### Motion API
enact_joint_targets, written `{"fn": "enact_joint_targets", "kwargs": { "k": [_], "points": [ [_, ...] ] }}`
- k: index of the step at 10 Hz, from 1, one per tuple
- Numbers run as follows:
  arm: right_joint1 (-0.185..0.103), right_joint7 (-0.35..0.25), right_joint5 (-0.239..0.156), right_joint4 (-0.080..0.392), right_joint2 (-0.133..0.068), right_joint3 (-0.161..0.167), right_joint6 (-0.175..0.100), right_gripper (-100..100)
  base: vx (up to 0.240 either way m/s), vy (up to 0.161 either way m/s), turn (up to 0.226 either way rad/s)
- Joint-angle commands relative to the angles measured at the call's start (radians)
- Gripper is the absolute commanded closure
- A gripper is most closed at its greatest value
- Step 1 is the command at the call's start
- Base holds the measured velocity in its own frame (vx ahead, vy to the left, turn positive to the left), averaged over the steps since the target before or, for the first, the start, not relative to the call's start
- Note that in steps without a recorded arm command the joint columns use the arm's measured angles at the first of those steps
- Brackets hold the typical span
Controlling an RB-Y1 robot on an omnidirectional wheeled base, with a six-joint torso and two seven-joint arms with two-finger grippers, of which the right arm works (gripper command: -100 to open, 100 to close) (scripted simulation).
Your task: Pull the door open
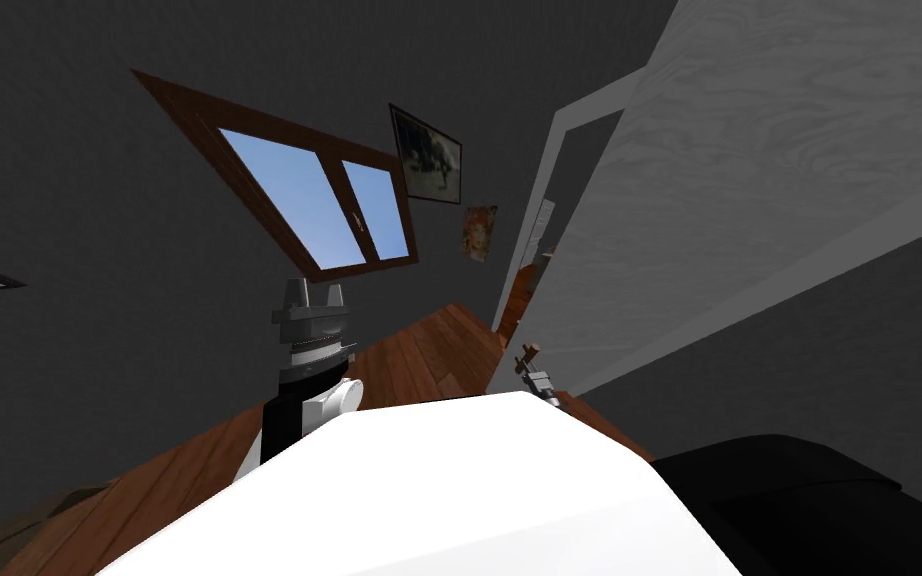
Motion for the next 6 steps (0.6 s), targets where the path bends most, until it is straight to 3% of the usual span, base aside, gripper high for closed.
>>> {"fn": "enact_joint_targets", "kwargs": {
  "k": [1, 6],
  "points": [
    [-0.001, -0.01, 0.004, 0.011, -0.005, 0.007, -0.013, 100, -0.149, -0.03, 0.157],
    [-0.003, -0.034, 0.015, 0.037, -0.019, 0.025, -0.048, 100, -0.178, -0.049, 0.117]
  ]
}}
